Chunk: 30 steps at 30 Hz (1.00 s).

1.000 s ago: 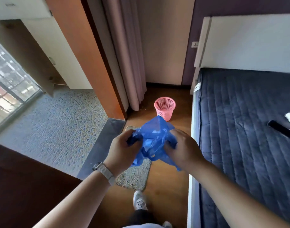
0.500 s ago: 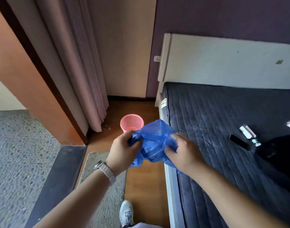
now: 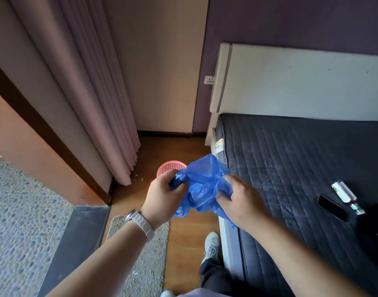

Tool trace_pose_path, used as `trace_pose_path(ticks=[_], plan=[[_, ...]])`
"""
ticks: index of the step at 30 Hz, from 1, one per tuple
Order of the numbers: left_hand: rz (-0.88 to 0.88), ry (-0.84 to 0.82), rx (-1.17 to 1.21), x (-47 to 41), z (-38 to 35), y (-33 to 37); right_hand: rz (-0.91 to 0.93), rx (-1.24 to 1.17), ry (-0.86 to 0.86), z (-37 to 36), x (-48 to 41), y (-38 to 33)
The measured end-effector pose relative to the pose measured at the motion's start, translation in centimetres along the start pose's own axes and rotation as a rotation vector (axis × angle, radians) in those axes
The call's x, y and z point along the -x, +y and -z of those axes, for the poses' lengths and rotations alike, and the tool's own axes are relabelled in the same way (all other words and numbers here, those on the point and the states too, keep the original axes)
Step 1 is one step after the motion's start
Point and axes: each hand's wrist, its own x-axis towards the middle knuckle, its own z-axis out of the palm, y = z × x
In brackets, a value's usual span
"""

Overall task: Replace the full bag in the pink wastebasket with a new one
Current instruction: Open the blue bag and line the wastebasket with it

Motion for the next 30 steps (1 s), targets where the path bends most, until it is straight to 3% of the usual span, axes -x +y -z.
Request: trace_pose_path(ticks=[15,30], plan=[[0.068,0.076,-0.132,-24.4,-10.2,4.3,0.144,-0.218,-0.066,1.9,-26.3,13.4],[0.235,0.242,-0.233,-36.5,-5.5,-1.3,0.234,-0.211,-0.278,-4.9,-42.5,10.9]])
